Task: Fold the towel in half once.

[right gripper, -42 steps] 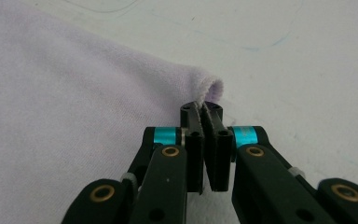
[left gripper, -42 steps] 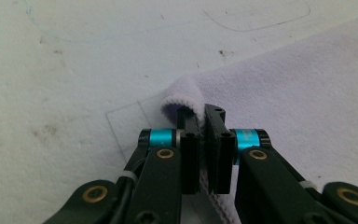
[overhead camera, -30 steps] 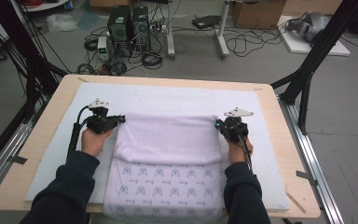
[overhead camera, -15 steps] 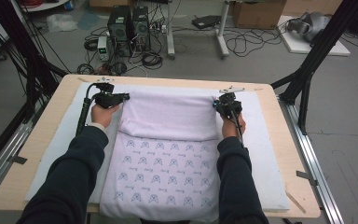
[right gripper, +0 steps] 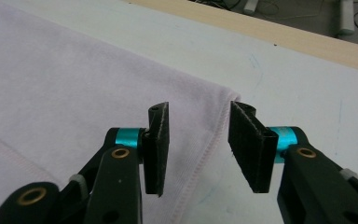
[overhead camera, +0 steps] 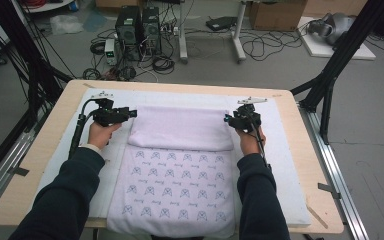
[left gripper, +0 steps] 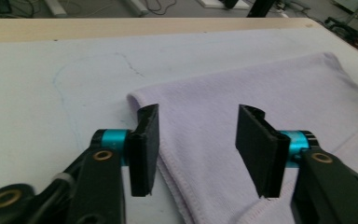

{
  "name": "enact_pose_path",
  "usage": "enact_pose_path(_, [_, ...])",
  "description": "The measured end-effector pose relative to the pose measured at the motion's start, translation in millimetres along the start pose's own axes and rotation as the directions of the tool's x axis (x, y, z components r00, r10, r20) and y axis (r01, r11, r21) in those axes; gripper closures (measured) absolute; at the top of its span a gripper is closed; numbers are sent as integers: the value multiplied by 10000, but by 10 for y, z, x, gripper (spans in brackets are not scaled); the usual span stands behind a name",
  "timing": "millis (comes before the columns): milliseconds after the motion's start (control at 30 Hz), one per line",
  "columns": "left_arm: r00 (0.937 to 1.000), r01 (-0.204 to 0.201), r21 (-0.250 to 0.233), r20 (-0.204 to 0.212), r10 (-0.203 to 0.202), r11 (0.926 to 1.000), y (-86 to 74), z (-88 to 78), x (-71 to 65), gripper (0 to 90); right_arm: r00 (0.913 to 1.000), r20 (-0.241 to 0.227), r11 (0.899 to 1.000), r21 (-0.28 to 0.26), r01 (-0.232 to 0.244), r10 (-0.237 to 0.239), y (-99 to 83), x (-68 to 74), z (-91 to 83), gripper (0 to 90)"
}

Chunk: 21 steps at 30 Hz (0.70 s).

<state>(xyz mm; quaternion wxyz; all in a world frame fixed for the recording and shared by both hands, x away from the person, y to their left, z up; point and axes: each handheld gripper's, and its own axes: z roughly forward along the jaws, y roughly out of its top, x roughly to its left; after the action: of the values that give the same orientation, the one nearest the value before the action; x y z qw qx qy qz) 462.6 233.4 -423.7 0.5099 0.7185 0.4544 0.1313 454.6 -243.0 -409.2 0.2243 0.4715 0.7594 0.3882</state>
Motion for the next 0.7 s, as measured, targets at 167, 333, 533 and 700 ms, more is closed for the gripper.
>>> enact_pose_path(167, [9944,-786,-19,711,786,9969,-112,-47,-185,445,9979,-640,9999,-75,-144,139,-68,38,-147,454])
enact_pose_path(333, [9892,-1169,163,909,1150,9930,-181,-83,-314,455,9948,-1007,9998,-107,-173,161,-199,87,-314,407])
enact_pose_path(533, [9868,-1409,996,946,1316,9850,-312,-50,-400,467,9877,-1531,9991,322,-285,331,-367,85,-379,449])
enact_pose_path(700, [9761,-2166,1781,580,2095,9599,-403,-13,-459,647,9860,-1621,9967,769,-258,381,-424,124,-290,552])
